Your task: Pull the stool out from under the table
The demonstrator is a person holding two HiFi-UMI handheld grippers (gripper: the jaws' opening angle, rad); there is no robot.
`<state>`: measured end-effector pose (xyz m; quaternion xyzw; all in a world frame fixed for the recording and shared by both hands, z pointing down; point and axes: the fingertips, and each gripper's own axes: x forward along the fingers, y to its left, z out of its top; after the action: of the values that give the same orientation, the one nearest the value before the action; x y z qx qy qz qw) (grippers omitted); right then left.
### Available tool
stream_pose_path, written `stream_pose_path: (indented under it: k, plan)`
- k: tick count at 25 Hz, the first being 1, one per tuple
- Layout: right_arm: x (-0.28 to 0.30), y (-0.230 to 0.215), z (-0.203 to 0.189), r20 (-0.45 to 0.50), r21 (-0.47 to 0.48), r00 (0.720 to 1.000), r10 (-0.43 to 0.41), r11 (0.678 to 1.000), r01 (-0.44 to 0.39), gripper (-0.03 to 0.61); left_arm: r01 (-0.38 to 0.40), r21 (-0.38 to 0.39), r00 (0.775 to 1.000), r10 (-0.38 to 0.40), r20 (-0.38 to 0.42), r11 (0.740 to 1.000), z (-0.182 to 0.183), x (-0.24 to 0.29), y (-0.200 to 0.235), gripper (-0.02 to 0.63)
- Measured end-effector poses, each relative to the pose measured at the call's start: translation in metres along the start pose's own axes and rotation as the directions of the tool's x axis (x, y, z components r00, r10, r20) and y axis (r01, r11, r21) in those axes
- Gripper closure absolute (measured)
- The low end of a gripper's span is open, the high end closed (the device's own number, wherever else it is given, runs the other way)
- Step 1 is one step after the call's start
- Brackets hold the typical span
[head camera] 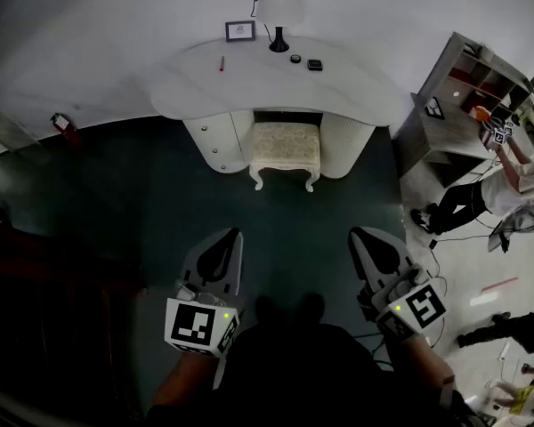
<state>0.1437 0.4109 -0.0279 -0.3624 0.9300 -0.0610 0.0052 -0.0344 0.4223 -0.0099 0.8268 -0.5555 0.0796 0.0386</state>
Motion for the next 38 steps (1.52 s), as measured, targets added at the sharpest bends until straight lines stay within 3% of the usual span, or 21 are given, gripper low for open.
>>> stream_pose_path:
  k: [11,24,30,38]
  plan:
    - [0.012,0.018,0.001,0.008,-0.016,1.0,-0.024,1.0,0.024,0.563,0.033,0.002,0.999,-0.033,0.021,0.999,-0.004,-0.015,0.009,0.603]
    - [0.036,0.052,-0.015,-0.046,0.053,0.998,-0.032,0.998,0.034,0.561,0.065,-0.031,0.997,-0.064,0.037,0.997,-0.01,-0.035,0.048,0.603]
    - [0.056,0.033,-0.018,-0.026,0.108,1.0,-0.015,0.994,0.017,0.561,0.057,-0.017,0.998,-0.057,0.006,0.998,-0.024,-0.011,0.061,0.603]
    - [0.098,-0.035,-0.019,-0.039,0.121,0.999,0.021,0.993,-0.016,0.561,0.063,-0.055,0.998,-0.064,-0.019,0.997,-0.016,0.069,0.068,0.603]
